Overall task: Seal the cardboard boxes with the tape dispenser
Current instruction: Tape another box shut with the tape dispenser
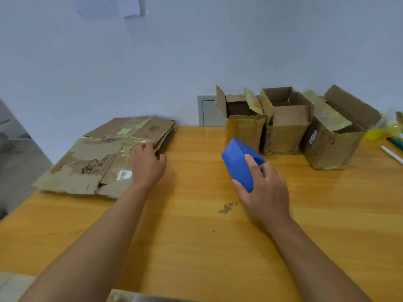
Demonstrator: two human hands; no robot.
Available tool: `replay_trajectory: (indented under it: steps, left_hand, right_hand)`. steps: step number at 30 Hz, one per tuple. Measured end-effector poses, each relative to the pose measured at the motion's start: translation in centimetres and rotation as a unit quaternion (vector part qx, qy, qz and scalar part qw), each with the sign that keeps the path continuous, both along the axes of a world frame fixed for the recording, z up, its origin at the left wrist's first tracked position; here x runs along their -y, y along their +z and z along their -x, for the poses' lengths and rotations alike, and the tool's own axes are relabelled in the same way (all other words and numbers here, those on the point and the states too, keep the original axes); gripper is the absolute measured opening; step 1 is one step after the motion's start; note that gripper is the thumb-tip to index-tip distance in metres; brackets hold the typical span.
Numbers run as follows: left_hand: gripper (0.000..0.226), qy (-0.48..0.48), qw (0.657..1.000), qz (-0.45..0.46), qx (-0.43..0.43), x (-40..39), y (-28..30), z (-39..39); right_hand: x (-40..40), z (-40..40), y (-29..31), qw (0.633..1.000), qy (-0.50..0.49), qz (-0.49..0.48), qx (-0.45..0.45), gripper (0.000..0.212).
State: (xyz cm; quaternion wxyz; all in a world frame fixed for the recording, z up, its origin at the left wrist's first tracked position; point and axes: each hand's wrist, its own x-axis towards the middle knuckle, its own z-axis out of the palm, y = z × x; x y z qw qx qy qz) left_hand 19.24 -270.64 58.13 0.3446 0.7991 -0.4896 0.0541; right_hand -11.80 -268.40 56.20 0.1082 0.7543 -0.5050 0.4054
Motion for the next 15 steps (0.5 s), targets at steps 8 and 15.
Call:
replay_trajectory:
  steps: [8,15]
  left_hand:
    - [0.098,0.043,0.976,-0.21,0.03,-5.4,-2.0,-5.8]
    - [0.058,0.018,0.977,-0.196,0.079,-6.5,-0.1,-4.7]
  right_hand:
    - [0.3,0.2,-0.6,0.964,-0.185,-0.097,-0.167,0.059]
    - [-0.4,0.1,-0.1,0.957,-0.191,-0.146,-0.163,0.03]
